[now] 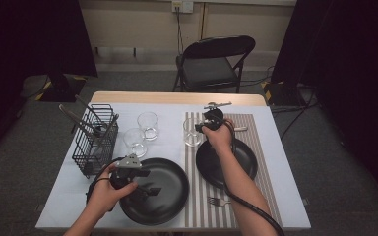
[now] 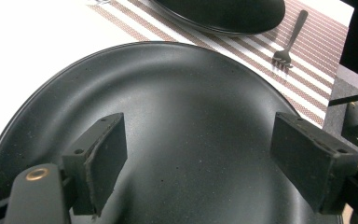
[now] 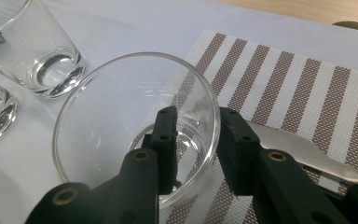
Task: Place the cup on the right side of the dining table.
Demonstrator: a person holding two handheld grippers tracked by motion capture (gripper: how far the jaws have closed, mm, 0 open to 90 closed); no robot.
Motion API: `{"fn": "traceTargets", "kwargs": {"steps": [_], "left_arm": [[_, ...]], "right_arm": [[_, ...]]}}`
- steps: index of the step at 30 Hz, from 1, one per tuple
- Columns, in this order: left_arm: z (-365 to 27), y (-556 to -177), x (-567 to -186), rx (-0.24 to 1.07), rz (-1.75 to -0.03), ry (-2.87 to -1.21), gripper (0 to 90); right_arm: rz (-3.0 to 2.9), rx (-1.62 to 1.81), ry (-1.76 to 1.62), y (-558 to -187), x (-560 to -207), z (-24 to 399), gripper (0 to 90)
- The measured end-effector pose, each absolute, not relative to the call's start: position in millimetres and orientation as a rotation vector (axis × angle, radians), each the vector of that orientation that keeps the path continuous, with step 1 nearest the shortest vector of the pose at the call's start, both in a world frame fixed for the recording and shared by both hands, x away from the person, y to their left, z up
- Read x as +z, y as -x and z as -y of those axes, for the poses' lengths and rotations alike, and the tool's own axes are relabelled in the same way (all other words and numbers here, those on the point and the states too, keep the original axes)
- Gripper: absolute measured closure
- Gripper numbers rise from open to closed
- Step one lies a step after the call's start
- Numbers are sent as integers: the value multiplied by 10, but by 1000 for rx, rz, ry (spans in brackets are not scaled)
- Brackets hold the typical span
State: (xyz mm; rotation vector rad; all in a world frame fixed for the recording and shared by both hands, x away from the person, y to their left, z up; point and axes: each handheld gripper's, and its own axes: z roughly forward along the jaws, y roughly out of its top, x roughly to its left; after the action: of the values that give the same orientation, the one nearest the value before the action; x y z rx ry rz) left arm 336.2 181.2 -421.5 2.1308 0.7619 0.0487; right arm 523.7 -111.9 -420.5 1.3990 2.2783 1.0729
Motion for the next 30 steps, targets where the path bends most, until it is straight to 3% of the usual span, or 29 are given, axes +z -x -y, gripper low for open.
{"fn": "traceTargets", "kwargs": {"steps": [13, 20, 30], "left_arm": [[-1807, -3366, -4222, 48, -762, -2137, 185], [-1807, -3369, -4222, 48, -762, -2136, 185], [-1803, -3352, -4217, 46, -760, -2134, 186]], "right_arm": [[-2274, 1079, -1413, -5239, -4206, 1132, 611], [-2270, 1084, -1447, -5244, -4186, 1149, 508], [-2276, 1104, -1439, -5221, -4129, 1164, 432]]}}
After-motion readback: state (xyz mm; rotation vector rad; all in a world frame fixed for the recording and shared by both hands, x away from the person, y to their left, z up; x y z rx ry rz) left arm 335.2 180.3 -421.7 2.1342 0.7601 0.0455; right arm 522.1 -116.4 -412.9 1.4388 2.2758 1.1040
